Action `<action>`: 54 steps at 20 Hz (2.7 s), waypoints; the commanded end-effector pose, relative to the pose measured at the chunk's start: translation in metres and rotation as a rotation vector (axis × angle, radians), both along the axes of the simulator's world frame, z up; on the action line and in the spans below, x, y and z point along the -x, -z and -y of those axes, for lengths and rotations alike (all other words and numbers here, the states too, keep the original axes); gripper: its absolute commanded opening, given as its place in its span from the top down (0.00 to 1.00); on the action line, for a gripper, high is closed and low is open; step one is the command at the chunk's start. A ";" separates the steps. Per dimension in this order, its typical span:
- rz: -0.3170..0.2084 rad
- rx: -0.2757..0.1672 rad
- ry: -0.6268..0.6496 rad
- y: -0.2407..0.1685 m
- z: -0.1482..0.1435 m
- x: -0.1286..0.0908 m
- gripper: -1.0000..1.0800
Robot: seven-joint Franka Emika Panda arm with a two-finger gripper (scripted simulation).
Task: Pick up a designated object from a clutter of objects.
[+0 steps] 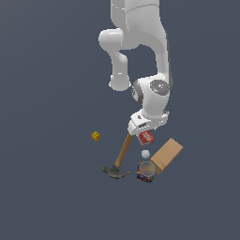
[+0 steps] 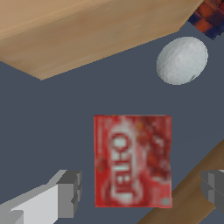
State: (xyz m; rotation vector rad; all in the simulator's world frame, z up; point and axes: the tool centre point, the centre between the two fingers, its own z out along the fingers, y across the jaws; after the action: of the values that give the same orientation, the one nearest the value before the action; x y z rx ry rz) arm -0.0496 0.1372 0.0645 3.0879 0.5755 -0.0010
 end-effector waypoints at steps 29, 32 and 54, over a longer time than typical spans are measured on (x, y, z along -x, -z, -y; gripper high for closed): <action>0.001 0.000 -0.002 0.046 0.000 0.001 1.00; 0.001 0.000 -0.002 0.040 0.002 0.002 1.00; 0.000 -0.003 -0.004 -0.125 0.049 0.005 1.00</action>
State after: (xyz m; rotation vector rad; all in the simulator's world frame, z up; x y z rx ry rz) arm -0.0540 0.0925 0.1738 3.0883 0.5805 0.0007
